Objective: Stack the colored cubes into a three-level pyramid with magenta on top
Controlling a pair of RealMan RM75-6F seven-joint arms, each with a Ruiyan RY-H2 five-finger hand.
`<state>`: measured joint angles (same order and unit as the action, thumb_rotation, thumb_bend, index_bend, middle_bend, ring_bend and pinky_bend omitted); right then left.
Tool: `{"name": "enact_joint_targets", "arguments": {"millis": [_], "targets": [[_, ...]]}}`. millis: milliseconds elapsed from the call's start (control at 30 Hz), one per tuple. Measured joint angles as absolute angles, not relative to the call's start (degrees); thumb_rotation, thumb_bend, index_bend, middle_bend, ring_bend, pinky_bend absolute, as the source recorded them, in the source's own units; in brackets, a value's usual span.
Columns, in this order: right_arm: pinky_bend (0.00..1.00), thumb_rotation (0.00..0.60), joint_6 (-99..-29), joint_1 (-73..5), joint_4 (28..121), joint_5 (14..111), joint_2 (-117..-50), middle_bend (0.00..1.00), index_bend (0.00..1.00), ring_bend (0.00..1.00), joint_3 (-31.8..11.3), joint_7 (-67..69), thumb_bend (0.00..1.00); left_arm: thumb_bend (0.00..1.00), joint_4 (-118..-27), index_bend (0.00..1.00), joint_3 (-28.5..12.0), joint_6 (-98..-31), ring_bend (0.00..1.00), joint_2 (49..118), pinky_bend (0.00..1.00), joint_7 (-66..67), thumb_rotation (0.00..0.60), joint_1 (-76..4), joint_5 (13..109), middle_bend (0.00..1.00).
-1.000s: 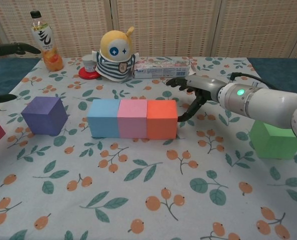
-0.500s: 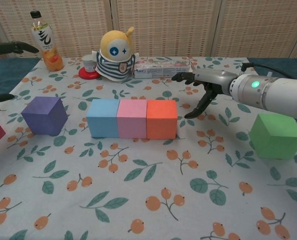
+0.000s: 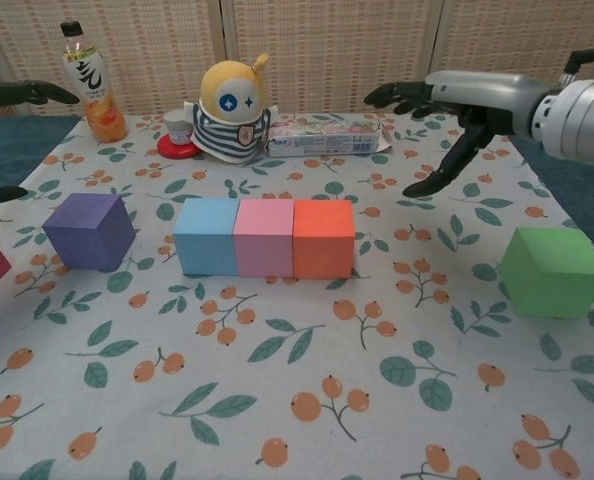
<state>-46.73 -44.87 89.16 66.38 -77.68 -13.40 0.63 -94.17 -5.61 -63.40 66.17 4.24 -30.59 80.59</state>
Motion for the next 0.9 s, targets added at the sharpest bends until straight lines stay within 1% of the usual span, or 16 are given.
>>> {"name": "enact_joint_targets", "arguments": {"millis": [233, 433, 567, 700, 900], "targets": [[0.00, 0.600, -58.1, -37.2, 97.3, 70.8, -68.5, 0.00, 0.00, 0.00, -12.0, -0.1, 0.05, 0.32, -93.1, 0.08, -6.4, -56.6, 0.00, 67.4, 0.01, 3.9, 0.600, -34.0, 77.7, 0.06], [0.00, 0.600, -63.9, -31.0, 101.3, 74.0, -62.1, 0.00, 0.00, 0.00, -9.6, 0.7, 0.05, 0.33, -91.4, 0.09, -8.0, -52.0, 0.00, 70.1, 0.01, 7.0, 0.600, -37.4, 71.9, 0.08], [0.00, 0.600, -65.4, -29.3, 101.9, 75.3, -60.7, 0.00, 0.00, 0.00, -8.7, 2.2, 0.05, 0.33, -91.1, 0.09, -8.4, -49.7, 0.00, 71.2, 0.01, 10.5, 0.600, -39.0, 68.2, 0.07], [0.00, 0.600, -66.1, -28.2, 101.5, 76.1, -60.1, 0.00, 0.00, 0.00, -8.3, 3.8, 0.05, 0.33, -90.8, 0.09, -8.3, -49.1, 0.01, 71.6, 0.01, 13.1, 0.600, -39.6, 65.4, 0.08], [0.00, 0.600, -66.2, -26.7, 98.6, 78.3, -60.0, 0.00, 0.00, 0.00, -7.1, 8.7, 0.05, 0.33, -87.3, 0.13, -7.6, -49.1, 0.06, 74.1, 0.01, 18.5, 0.600, -40.0, 57.0, 0.13]]}}
